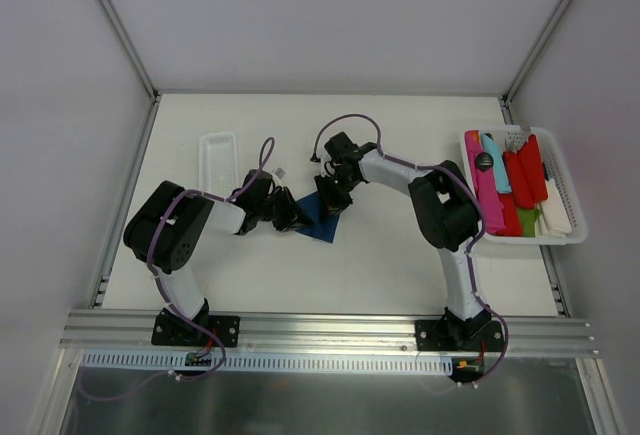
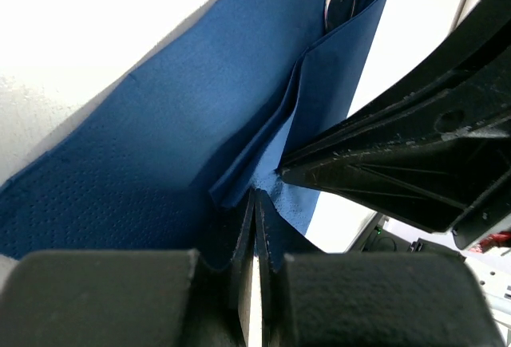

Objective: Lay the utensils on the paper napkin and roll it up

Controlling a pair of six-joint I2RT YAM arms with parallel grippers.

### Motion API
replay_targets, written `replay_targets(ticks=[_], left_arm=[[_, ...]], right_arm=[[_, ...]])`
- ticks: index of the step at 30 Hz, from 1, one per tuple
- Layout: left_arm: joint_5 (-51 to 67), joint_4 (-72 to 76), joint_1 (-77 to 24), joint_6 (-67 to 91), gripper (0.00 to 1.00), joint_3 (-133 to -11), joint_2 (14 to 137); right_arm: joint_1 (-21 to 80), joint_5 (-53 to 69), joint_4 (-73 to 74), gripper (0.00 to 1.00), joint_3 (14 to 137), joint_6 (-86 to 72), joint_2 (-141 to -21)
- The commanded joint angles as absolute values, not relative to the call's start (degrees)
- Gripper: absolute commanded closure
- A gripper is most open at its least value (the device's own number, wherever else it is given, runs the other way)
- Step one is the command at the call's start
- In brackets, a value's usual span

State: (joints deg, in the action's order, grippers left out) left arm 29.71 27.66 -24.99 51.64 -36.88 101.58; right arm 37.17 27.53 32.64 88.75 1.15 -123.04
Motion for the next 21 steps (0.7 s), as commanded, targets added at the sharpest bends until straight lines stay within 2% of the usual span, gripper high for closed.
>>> replay_targets(ticks=[1, 9, 21], left_arm=[[26.5, 22.7, -24.2, 49.7, 1.00, -35.3, 103.5], [26.5, 22.9, -24.2, 49.8, 1.00, -35.4, 103.7], [26.5, 22.9, -24.2, 49.8, 1.00, -35.2, 103.7]], right_arm=[[37.9, 28.7, 34.5, 0.96, 89.3, 1.6, -118.4], [38.6, 31.7, 34.5, 0.95, 88.1, 0.1, -116.0], [39.0, 30.2, 32.8, 0.96, 84.8, 0.2, -121.9]])
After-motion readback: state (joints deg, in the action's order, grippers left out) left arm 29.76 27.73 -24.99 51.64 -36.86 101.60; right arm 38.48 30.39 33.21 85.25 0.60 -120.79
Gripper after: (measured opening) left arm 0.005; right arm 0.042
